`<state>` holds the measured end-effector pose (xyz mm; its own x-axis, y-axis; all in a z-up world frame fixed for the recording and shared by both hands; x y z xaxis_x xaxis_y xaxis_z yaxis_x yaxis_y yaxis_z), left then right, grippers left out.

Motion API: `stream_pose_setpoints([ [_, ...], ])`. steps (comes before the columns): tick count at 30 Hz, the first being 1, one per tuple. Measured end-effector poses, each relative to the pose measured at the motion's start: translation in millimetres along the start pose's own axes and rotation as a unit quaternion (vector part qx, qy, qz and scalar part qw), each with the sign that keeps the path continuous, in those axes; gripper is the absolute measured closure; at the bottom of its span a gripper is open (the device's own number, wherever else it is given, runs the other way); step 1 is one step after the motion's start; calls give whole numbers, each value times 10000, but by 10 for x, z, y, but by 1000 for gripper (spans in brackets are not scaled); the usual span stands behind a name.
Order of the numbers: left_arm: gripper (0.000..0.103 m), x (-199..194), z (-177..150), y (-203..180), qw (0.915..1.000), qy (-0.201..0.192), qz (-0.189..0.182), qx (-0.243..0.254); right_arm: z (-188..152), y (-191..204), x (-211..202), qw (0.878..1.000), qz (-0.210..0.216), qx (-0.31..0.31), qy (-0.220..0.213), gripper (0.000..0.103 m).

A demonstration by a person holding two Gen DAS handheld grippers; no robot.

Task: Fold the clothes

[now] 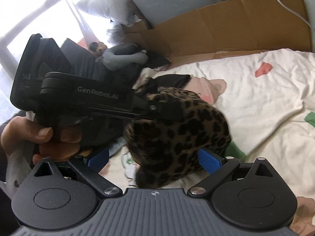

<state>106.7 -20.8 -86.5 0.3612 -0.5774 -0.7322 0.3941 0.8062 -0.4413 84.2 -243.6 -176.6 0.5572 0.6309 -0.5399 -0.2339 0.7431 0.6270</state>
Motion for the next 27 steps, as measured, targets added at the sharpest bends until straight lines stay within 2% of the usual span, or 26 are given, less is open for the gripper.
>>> stream_pose_setpoints([
  [8, 96, -44, 93, -364, 9982, -53, -591, 28, 47, 39, -113, 9996, -31, -125, -236, 5],
  [10, 96, -52, 114, -418, 9979, -68, -647, 28, 59, 22, -124, 9994, -163, -167, -269, 16],
  [11, 96, -54, 121, -432, 9978, -75, -658, 28, 67, 0, -129, 9992, -246, -162, -279, 32],
  [12, 96, -54, 126, -439, 9977, -77, -666, 26, 76, -42, -133, 9989, -354, -117, -280, 54],
  [13, 96, -53, 129, -436, 9977, -80, -667, 20, 84, -88, -138, 9986, -449, -64, -288, 67],
  [14, 96, -54, 131, -428, 9977, -89, -667, 11, 91, -141, -148, 9982, -519, -5, -305, 87],
  [15, 96, -51, 134, -417, 9977, -95, -667, -1, 97, -191, -164, 9979, -562, 35, -320, 94],
  [22, 93, 14, 196, -313, 9985, 29, -524, -149, 102, -297, -252, 9970, -659, 95, -394, 97],
  [27, 85, -4, 209, -214, 9982, 72, -500, -328, 167, -432, -390, 9942, -827, 254, -632, 98],
])
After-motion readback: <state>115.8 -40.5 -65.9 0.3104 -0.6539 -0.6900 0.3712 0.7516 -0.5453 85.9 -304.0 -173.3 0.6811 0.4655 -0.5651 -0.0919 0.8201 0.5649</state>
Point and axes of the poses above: each gripper's, at about its wrist camera, not at the fingertips, and x roughly the way its jaws point, y to its left, z to its top, the point moved 2 cm from there along x, roughly the way its jaws point, and after that the axes turned 6 degrees about x, right-handed, at the moved point
